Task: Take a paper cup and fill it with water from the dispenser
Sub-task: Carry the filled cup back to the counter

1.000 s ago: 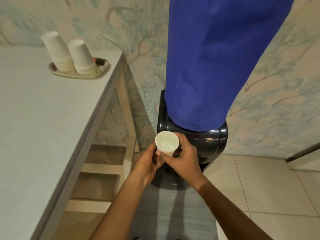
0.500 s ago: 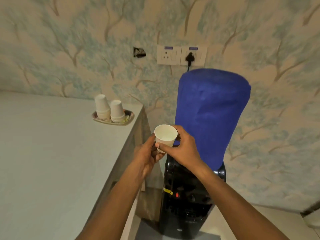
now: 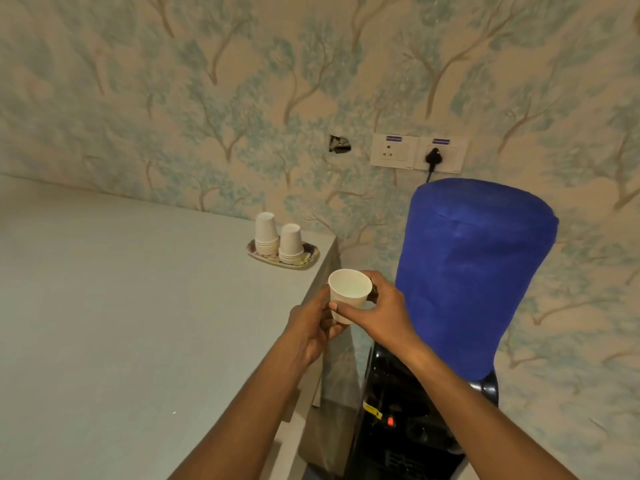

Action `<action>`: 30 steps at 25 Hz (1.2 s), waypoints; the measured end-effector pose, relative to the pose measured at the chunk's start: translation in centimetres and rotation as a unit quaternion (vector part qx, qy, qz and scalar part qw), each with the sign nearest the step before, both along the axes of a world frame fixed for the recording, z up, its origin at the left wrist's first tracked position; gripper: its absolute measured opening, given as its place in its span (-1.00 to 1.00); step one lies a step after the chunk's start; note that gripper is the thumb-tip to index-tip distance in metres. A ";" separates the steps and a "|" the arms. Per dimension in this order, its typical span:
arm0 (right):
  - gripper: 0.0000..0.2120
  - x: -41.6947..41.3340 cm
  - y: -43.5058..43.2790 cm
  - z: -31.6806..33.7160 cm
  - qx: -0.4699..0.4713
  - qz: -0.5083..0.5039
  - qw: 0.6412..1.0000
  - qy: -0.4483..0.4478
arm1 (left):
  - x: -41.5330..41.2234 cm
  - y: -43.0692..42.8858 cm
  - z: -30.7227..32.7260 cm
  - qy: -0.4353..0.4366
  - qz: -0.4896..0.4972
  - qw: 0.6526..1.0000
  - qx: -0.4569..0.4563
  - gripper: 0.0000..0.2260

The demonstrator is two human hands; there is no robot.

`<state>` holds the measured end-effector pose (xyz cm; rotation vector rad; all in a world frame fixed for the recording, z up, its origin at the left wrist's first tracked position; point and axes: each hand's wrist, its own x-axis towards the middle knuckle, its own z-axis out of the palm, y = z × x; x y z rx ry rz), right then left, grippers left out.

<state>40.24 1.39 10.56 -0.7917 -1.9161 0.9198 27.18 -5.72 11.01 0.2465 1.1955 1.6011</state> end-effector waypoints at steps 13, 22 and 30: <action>-0.41 -14.2 -5.0 -3.9 -0.054 0.104 0.993 0.012 | -11.8 -8.8 -2.0 0.109 0.156 0.982 -0.016 -0.74; -0.48 -22.2 -8.3 -6.0 -0.103 0.159 0.982 0.011 | -18.0 -12.0 -4.2 0.058 0.248 0.967 -0.029 -0.73; -0.43 -25.0 -8.8 -7.6 -0.129 0.172 0.976 -0.020 | -20.5 -12.2 -6.5 0.052 0.286 0.956 -0.043 -0.80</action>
